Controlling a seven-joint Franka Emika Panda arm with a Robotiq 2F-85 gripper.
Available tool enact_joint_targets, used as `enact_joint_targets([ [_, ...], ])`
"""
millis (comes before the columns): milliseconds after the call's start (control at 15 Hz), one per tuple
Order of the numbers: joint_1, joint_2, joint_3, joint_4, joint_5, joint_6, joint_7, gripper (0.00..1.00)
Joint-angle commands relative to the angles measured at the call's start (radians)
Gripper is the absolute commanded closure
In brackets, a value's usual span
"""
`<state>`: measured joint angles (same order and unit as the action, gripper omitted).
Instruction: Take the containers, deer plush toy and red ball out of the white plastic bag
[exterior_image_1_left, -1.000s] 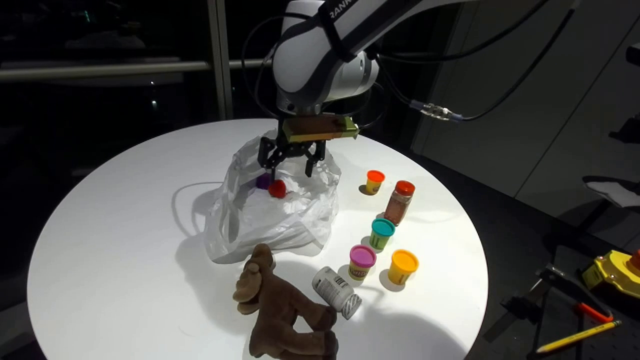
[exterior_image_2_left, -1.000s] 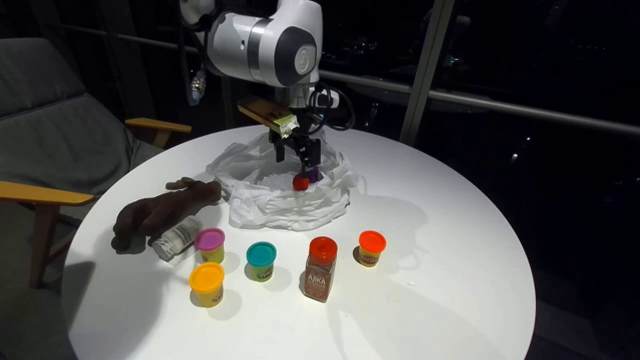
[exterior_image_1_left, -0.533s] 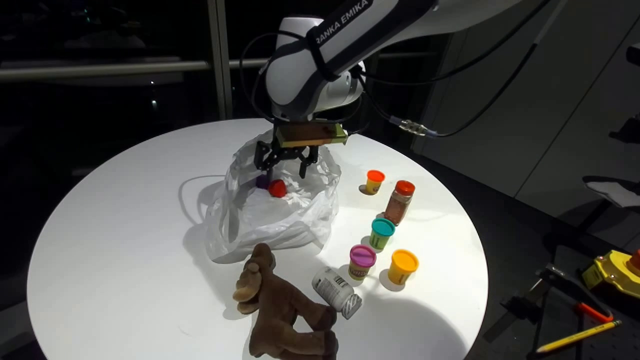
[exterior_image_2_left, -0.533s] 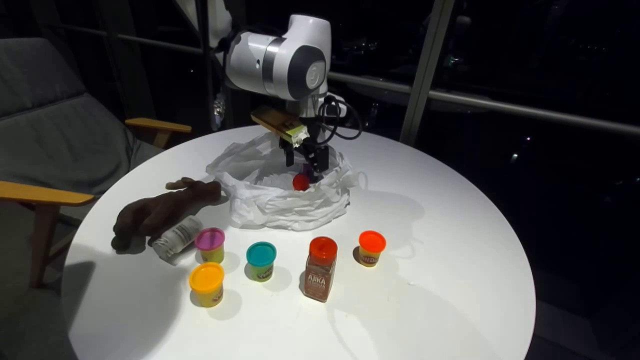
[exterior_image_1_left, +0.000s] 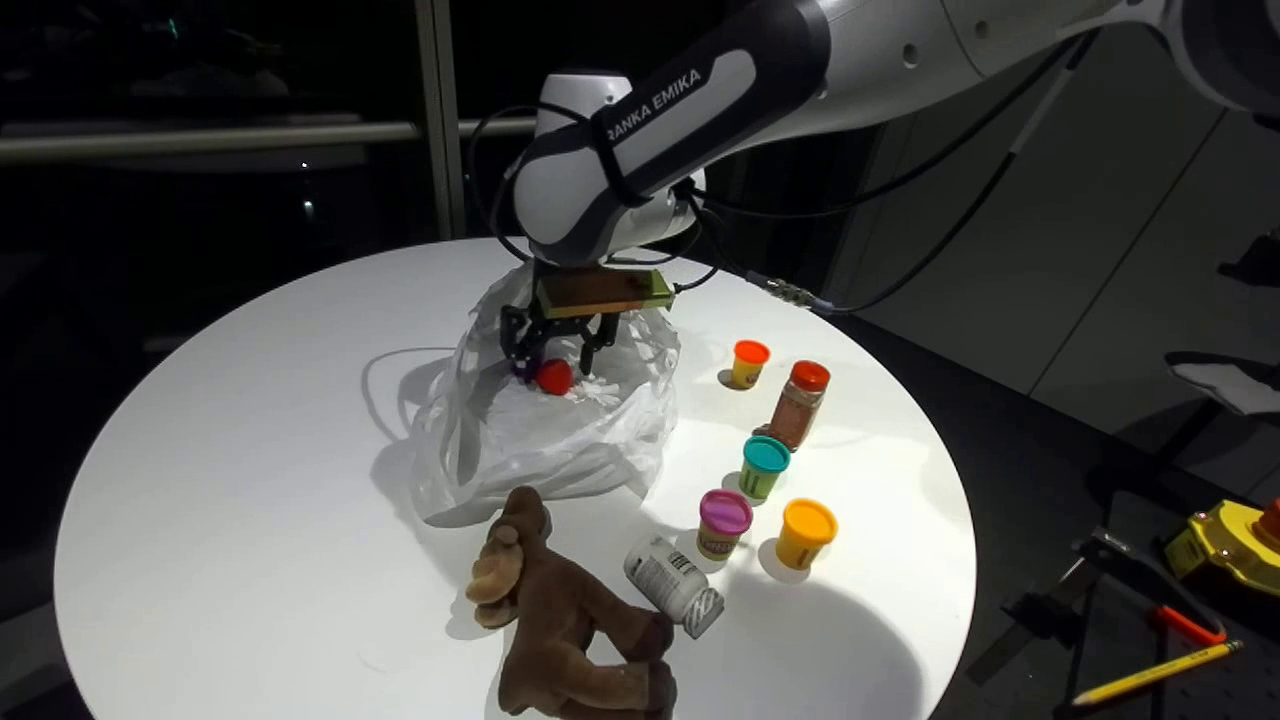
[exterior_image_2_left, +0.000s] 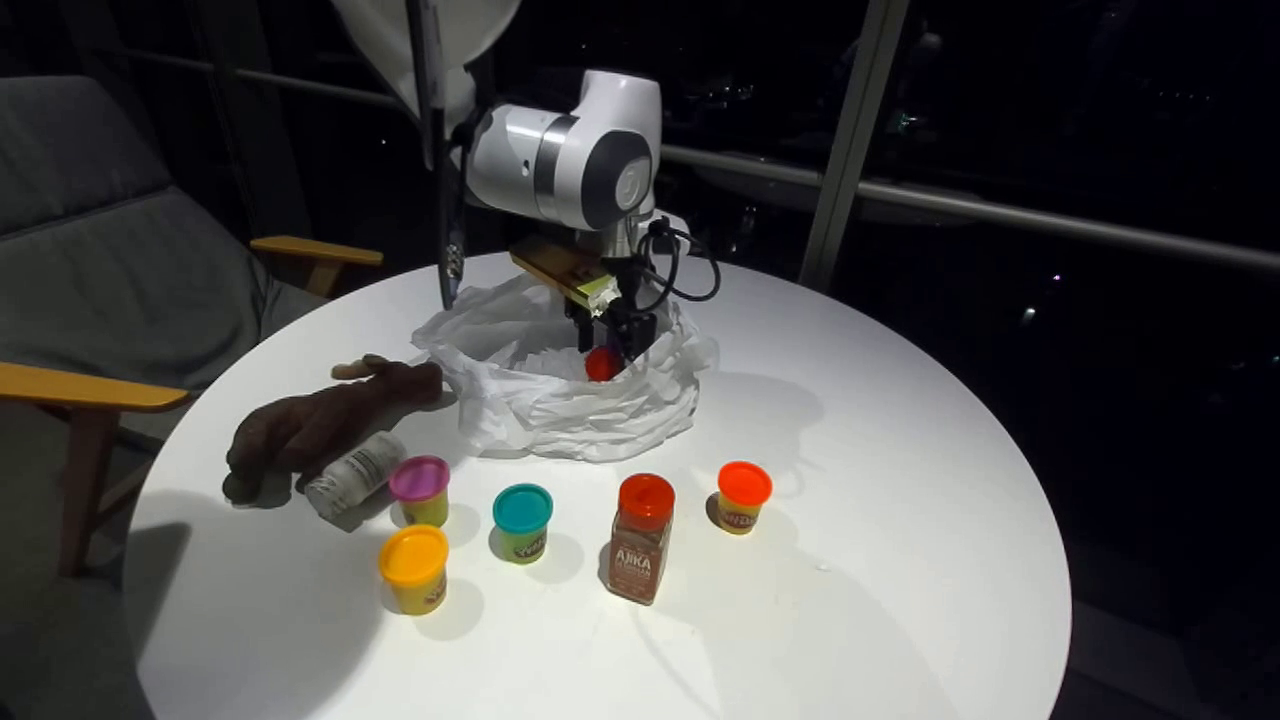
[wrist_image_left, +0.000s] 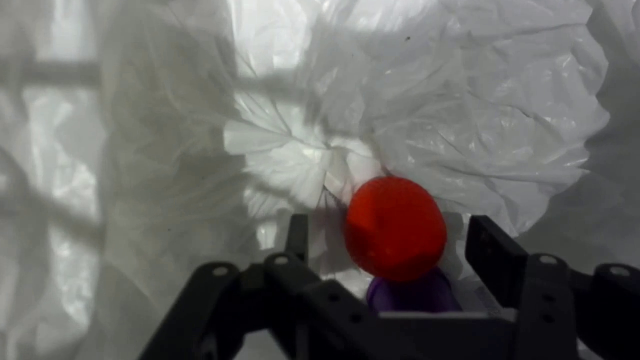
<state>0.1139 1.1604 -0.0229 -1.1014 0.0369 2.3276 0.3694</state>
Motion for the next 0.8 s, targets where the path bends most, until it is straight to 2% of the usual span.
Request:
enact_joint_targets([
  [0, 0.010, 0.058, -0.014, 0.115, 0.006, -0.035, 0.012, 0.49],
  [267, 0.017, 0.060, -0.022, 0.132, 0.000, -0.037, 0.019, 0.77],
  [533, 0.035, 0.012, -0.034, 0.093, -0.005, -0.055, 0.041, 0.77],
  [733, 0.046, -0.100, -0.027, -0.033, -0.004, -0.062, 0.056, 0.77],
])
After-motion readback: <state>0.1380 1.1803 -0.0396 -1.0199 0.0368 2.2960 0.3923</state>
